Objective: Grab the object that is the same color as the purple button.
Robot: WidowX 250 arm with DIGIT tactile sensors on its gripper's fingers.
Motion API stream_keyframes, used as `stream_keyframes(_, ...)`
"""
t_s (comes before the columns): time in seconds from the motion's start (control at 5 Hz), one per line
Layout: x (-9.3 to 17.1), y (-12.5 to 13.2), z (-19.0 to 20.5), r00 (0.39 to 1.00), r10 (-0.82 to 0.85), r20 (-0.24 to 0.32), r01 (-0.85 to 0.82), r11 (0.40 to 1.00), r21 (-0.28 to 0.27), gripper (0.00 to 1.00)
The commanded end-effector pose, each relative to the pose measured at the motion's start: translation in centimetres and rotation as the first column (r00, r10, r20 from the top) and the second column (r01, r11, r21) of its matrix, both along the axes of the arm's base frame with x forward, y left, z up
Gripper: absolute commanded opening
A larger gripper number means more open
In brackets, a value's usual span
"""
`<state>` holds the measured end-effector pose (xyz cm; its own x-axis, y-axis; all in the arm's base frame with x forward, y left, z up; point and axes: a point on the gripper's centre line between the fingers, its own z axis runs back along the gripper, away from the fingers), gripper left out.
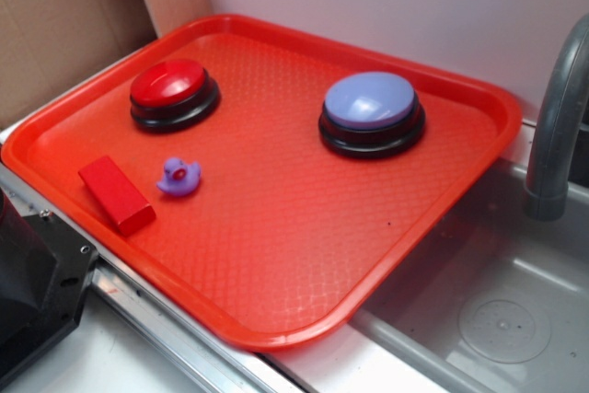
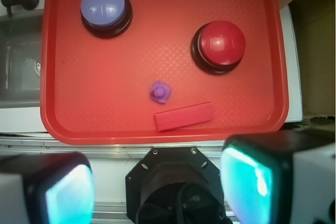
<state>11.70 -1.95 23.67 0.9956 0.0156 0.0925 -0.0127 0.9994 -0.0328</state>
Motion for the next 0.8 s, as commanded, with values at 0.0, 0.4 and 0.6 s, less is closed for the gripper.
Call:
stream_keyframes(0.0,0.0,0.0,0.0,1.0,0.0,0.0,0.0,1.0,0.0,1.0)
stream_keyframes(0.4,7.9,0.8,-10.1,0.972,-0.068,-0.226,0.081,0.995,0.051,1.0)
stream_keyframes(0.6,8.5,0.9,-15.2,0.952,-0.192,-0.237,0.227,0.965,0.13,1.0)
